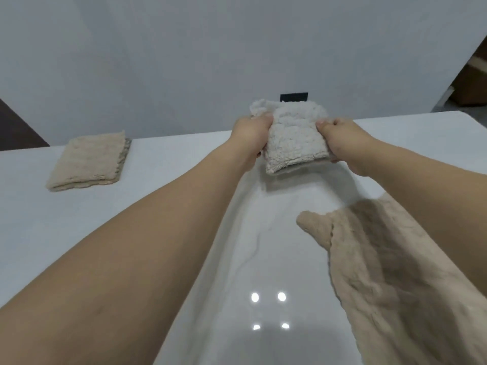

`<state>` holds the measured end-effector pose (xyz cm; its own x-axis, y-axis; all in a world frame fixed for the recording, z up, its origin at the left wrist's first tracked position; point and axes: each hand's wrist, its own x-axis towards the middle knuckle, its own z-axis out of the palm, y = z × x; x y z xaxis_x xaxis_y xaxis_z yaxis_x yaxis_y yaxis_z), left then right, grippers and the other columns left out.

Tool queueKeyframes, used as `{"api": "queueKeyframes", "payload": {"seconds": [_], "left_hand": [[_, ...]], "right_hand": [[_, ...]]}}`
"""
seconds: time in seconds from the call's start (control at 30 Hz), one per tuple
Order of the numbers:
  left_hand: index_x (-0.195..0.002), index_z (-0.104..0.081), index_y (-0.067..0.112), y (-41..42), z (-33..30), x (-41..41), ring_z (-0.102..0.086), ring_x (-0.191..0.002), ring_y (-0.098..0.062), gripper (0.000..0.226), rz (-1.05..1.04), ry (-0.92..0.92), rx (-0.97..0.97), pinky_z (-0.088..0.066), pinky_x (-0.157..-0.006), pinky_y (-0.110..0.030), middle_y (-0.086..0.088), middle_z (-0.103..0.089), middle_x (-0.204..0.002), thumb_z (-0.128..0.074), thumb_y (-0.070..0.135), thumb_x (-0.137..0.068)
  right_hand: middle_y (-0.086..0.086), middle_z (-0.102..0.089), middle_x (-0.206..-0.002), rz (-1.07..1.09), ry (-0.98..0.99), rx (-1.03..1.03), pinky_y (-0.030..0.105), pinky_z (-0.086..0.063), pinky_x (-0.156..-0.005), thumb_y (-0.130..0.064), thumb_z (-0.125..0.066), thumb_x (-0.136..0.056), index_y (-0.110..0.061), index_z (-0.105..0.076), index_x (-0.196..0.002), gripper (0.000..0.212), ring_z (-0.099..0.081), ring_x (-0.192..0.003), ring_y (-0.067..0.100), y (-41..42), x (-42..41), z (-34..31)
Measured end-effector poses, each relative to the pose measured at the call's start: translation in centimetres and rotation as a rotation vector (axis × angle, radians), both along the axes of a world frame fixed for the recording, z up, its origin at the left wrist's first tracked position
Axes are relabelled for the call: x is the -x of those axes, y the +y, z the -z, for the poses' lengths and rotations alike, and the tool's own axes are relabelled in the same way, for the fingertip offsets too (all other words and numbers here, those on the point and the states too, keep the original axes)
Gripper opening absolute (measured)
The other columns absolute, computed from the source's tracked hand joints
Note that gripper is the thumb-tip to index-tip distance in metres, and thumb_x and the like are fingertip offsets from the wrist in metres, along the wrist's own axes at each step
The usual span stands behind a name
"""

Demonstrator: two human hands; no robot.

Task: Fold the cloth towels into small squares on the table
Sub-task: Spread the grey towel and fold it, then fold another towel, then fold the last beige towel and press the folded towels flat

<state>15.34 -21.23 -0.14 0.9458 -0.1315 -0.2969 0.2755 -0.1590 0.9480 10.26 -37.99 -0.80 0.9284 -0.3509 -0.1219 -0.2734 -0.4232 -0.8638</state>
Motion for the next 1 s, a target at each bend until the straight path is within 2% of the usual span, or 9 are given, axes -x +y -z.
{"api": "queueKeyframes", "payload": {"seconds": [0.07, 0.17, 0.23, 0.33, 0.43, 0.63, 0.8, 0.9, 1.0], "left_hand": [[-0.083, -0.057, 0.017, -2.0, 0.5, -1.0, -0.061, -0.07, -0.019, 0.019, 0.005, -0.062, -0.082, -0.05, -0.06, -0.021, -0.002, -0.063, -0.08, -0.053, 0.029, -0.098], [-0.095, -0.062, 0.015, -4.7, 2.3, -2.5, -0.068, -0.092, -0.03, 0.027, 0.028, -0.103, -0.129, -0.057, -0.087, -0.047, -0.009, -0.07, -0.097, -0.058, 0.04, -0.085], [-0.107, -0.061, 0.023, -6.0, 3.5, -3.2, -0.062, -0.104, -0.033, 0.049, 0.027, -0.096, -0.305, -0.05, -0.096, -0.051, -0.006, -0.067, -0.109, -0.054, 0.058, -0.074], [-0.13, -0.052, 0.023, -7.3, 4.4, -3.4, -0.039, -0.128, -0.033, 0.053, 0.076, -0.144, -0.77, -0.029, -0.107, -0.043, -0.006, -0.048, -0.136, -0.041, 0.059, -0.091], [-0.134, -0.05, 0.021, -8.3, 5.5, -4.1, -0.035, -0.132, -0.031, 0.053, 0.018, -0.197, -0.904, -0.024, -0.104, -0.043, -0.006, -0.043, -0.141, -0.035, 0.055, -0.096], [-0.132, -0.052, 0.029, -8.4, 5.3, -4.9, -0.037, -0.129, -0.03, 0.052, -0.003, -0.172, -0.873, -0.026, -0.103, -0.041, -0.001, -0.045, -0.14, -0.043, 0.059, -0.09], [-0.124, -0.048, 0.023, -6.7, 4.2, -3.5, -0.047, -0.113, -0.023, 0.054, -0.271, -0.123, -0.275, -0.038, -0.101, -0.036, 0.0, -0.046, -0.128, -0.058, 0.052, -0.08], [-0.113, -0.047, 0.015, -4.4, 3.7, 0.4, -0.048, -0.097, -0.021, 0.031, -0.435, -0.164, -0.153, -0.039, -0.084, -0.033, -0.001, -0.043, -0.122, -0.055, 0.035, -0.091], [-0.092, -0.053, 0.014, -2.5, 4.0, 6.1, -0.054, -0.097, -0.026, 0.034, -0.189, -0.197, -0.284, -0.042, -0.084, -0.039, -0.002, -0.056, -0.108, -0.047, 0.047, -0.088]], "right_hand": [[0.004, -0.046, -0.071, 0.048, 0.003, 0.102, 0.029, -0.033, -0.059, -0.036, -0.039, -0.101, -0.014, -0.046, -0.081, 0.031, -0.045, -0.065, 0.022, -1.4, -0.9, 0.9], [0.014, -0.056, -0.112, 0.111, 0.042, 0.348, 0.033, -0.034, -0.077, -0.04, -0.032, -0.099, -0.004, -0.049, -0.119, 0.044, -0.052, -0.102, 0.032, -3.3, -1.5, 2.0], [0.021, -0.053, -0.128, 0.111, 0.104, 0.518, 0.038, -0.036, -0.084, -0.038, -0.028, -0.1, -0.003, -0.045, -0.126, 0.047, -0.051, -0.114, 0.038, -4.6, -1.7, 2.6], [0.021, -0.056, -0.124, 0.067, 0.215, 0.731, 0.038, -0.034, -0.078, -0.03, -0.028, -0.1, -0.003, -0.047, -0.12, 0.039, -0.054, -0.111, 0.038, -5.8, -2.5, 3.7], [0.018, -0.058, -0.119, 0.057, 0.239, 0.832, 0.036, -0.033, -0.074, -0.022, -0.033, -0.097, -0.002, -0.049, -0.117, 0.032, -0.056, -0.107, 0.036, -6.1, -3.5, 4.3], [0.017, -0.058, -0.12, 0.044, 0.253, 0.894, 0.037, -0.03, -0.075, -0.023, -0.035, -0.097, -0.002, -0.045, -0.122, 0.033, -0.056, -0.109, 0.036, -6.3, -4.2, 4.4], [0.02, -0.061, -0.106, 0.071, 0.116, 0.972, 0.039, -0.031, -0.069, -0.046, -0.02, -0.101, -0.003, -0.029, -0.136, 0.056, -0.057, -0.097, 0.037, -6.5, -2.0, 3.8], [0.019, -0.056, -0.105, 0.042, -0.212, 0.934, 0.041, -0.035, -0.071, -0.042, -0.033, -0.099, -0.004, -0.045, -0.118, 0.044, -0.052, -0.093, 0.037, -7.0, 1.1, 3.6], [0.006, -0.053, -0.087, -0.268, -0.355, 0.885, 0.037, -0.038, -0.066, -0.042, -0.033, -0.096, -0.012, -0.051, -0.093, 0.036, -0.049, -0.076, 0.028, -7.1, 4.9, 4.0]]}}
